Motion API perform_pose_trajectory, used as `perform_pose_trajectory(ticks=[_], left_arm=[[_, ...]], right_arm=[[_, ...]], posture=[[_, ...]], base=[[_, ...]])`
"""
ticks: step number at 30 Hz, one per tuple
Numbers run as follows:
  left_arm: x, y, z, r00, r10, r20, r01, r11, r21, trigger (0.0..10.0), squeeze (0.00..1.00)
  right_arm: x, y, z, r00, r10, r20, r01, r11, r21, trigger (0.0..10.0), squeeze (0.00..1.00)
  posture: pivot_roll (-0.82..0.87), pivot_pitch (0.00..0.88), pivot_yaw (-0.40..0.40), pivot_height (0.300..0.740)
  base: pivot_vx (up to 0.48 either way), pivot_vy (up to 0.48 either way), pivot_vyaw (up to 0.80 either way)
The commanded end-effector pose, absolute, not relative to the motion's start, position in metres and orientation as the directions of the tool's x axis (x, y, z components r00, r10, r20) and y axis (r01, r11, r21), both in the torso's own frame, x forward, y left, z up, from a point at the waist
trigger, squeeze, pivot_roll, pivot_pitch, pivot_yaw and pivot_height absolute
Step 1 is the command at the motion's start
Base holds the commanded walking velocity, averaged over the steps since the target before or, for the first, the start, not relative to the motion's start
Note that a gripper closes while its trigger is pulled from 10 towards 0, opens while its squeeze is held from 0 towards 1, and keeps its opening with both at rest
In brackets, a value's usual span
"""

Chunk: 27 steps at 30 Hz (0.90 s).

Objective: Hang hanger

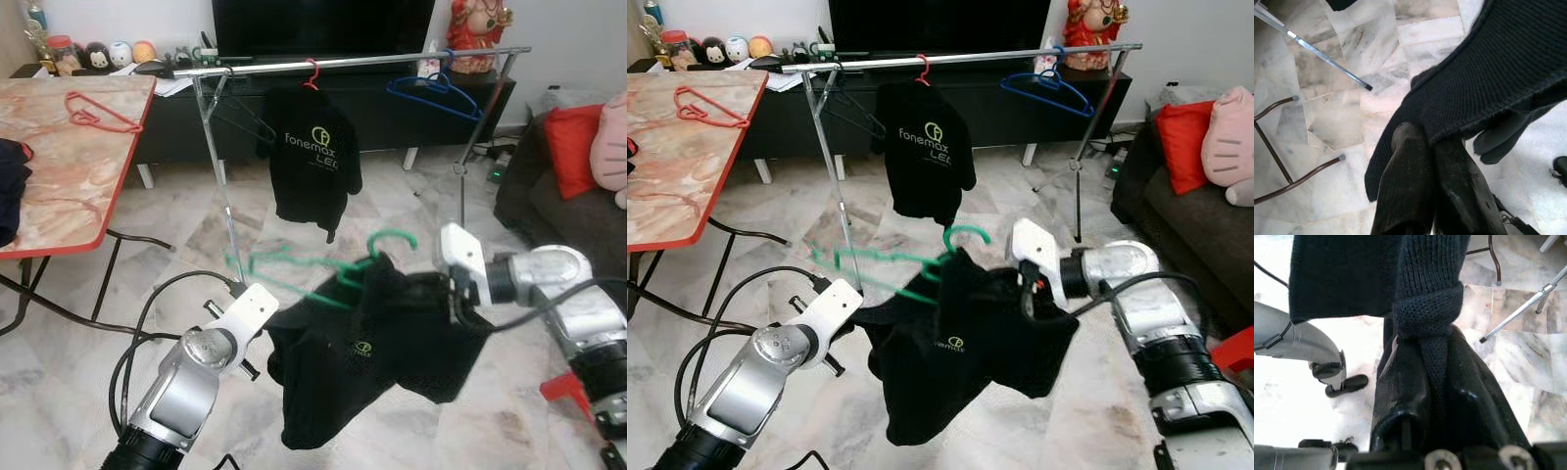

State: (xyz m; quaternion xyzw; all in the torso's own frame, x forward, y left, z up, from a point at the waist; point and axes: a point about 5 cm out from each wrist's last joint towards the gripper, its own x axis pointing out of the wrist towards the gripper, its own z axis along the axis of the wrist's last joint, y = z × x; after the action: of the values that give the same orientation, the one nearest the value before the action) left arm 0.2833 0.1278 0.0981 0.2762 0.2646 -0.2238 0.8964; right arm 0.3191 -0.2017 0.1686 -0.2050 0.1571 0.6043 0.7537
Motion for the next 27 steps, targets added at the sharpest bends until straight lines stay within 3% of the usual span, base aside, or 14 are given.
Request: perform_pose_trajectory(ticks=[1, 14, 18, 23, 27], left_arm=[[0.286, 0.138, 0.101, 0.773, -0.217, -0.596, 0.525, 0.746, 0.410, 0.0, 0.00], [0.287, 0.146, 0.099, 0.777, -0.180, -0.604, 0.504, 0.752, 0.425, 0.0, 0.00], [0.286, 0.148, 0.097, 0.774, -0.169, -0.610, 0.500, 0.755, 0.425, 0.0, 0.00], [0.286, 0.148, 0.097, 0.774, -0.171, -0.610, 0.503, 0.751, 0.428, 0.0, 0.00], [0.286, 0.148, 0.096, 0.773, -0.169, -0.612, 0.502, 0.752, 0.427, 0.0, 0.00]], right_arm=[[0.314, -0.218, 0.165, 0.200, 0.745, -0.636, -0.979, 0.120, -0.167, 0.0, 0.00], [0.312, -0.235, 0.164, 0.221, 0.624, -0.749, -0.973, 0.088, -0.214, 0.0, 0.00], [0.311, -0.227, 0.174, 0.191, 0.734, -0.652, -0.978, 0.082, -0.194, 0.0, 0.00], [0.322, -0.226, 0.178, 0.301, 0.732, -0.612, -0.949, 0.166, -0.269, 0.0, 0.00], [0.318, -0.223, 0.183, 0.250, 0.797, -0.550, -0.965, 0.161, -0.205, 0.0, 0.00]], posture=[[-0.03, 0.000, -0.061, 0.740], [-0.02, 0.000, -0.061, 0.740], [-0.03, 0.000, -0.060, 0.740], [-0.03, 0.000, -0.060, 0.740], [-0.03, 0.000, -0.060, 0.740]], base=[[0.000, 0.000, 0.00], [0.000, 0.000, 0.00], [0.000, 0.000, 0.00], [0.000, 0.000, 0.00], [0.000, 0.000, 0.00]])
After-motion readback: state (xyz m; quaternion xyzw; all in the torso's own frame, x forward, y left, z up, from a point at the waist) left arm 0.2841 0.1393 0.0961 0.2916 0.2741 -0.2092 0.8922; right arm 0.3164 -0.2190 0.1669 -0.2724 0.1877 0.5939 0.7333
